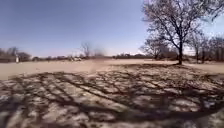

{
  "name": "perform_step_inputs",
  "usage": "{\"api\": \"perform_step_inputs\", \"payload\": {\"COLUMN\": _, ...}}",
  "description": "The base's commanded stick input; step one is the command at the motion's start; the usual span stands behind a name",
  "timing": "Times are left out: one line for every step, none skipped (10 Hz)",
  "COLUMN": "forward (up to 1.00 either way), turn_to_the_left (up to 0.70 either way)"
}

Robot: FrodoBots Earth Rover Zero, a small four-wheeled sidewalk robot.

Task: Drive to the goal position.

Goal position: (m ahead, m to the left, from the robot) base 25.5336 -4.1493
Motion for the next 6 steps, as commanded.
{"api": "perform_step_inputs", "payload": {"forward": 1.0, "turn_to_the_left": 0.0}}
{"api": "perform_step_inputs", "payload": {"forward": 1.0, "turn_to_the_left": 0.0}}
{"api": "perform_step_inputs", "payload": {"forward": 1.0, "turn_to_the_left": 0.0}}
{"api": "perform_step_inputs", "payload": {"forward": 1.0, "turn_to_the_left": 0.0}}
{"api": "perform_step_inputs", "payload": {"forward": 1.0, "turn_to_the_left": 0.0}}
{"api": "perform_step_inputs", "payload": {"forward": 1.0, "turn_to_the_left": 0.0}}
